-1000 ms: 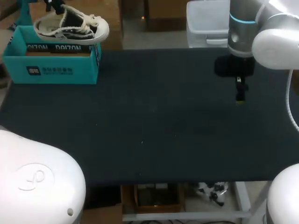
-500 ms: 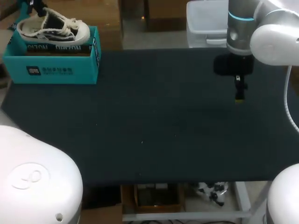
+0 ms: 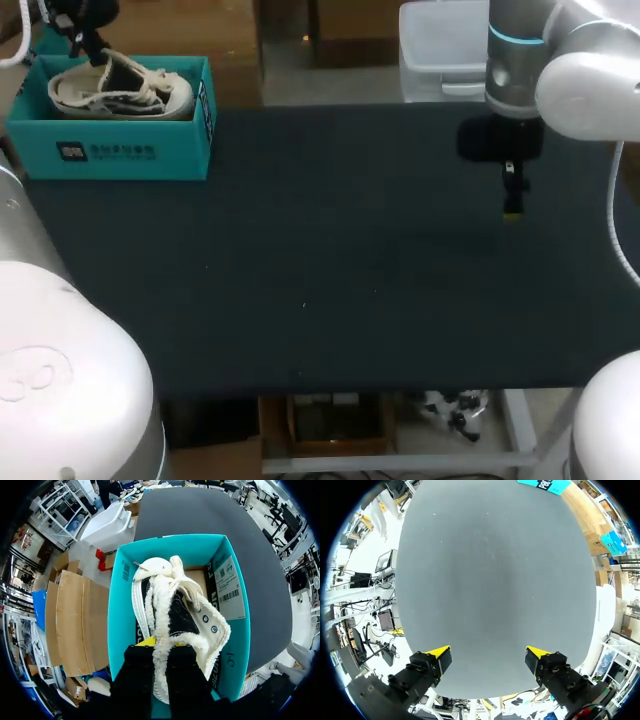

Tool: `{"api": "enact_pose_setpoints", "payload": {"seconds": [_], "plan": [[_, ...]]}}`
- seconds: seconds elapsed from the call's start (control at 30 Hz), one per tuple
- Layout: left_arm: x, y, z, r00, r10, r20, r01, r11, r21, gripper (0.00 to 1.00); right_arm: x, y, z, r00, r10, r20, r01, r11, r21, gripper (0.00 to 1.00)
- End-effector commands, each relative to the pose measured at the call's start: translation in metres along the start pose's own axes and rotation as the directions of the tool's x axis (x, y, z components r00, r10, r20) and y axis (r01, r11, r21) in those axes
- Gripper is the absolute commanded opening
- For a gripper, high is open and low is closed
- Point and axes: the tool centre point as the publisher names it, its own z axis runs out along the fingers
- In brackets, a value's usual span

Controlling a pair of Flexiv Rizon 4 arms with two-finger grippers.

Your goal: Open the shoe tongue, take the insole out of the shoe, put the insole back into the shoe, and pack the shoe into the shoebox

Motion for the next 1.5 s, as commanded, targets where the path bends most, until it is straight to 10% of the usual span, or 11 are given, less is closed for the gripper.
{"api": "enact_pose_setpoints", "payload": {"seconds": [0.03,0.27,0.33,0.37,0.4,0.73,1.5], "plan": [[-0.014,0.010,0.028,0.981,0.010,-0.192,-0.004,1.000,0.029,0.00,0.000,-0.001,0.000,1.000,-0.001,0.000,0.001,1.000,-0.001,1.00],[-0.010,0.015,0.050,0.973,0.023,-0.231,-0.026,1.000,-0.010,0.00,0.000,-0.001,0.000,1.000,-0.001,0.000,0.001,1.000,-0.001,1.00],[-0.008,0.017,0.052,0.972,0.025,-0.235,-0.029,0.999,-0.014,0.49,0.000,-0.001,0.000,1.000,-0.001,0.000,0.001,1.000,-0.001,1.00],[-0.007,0.017,0.053,0.971,0.022,-0.237,-0.028,0.999,-0.018,0.91,0.000,-0.001,0.000,1.000,-0.001,0.000,0.001,1.000,-0.001,1.00],[-0.007,0.018,0.054,0.971,0.021,-0.238,-0.026,0.999,-0.020,1.00,0.000,-0.001,0.000,1.000,-0.001,0.000,0.001,1.000,-0.001,1.00],[0.005,0.008,0.021,0.979,-0.004,-0.203,0.008,1.000,0.019,1.00,0.000,-0.001,0.000,1.000,-0.001,0.000,0.001,1.000,-0.001,1.00],[0.102,-0.148,-0.062,0.996,-0.038,-0.076,0.032,0.997,-0.069,1.00,0.000,-0.001,0.000,1.000,-0.001,0.000,0.001,1.000,-0.001,1.00]]}}
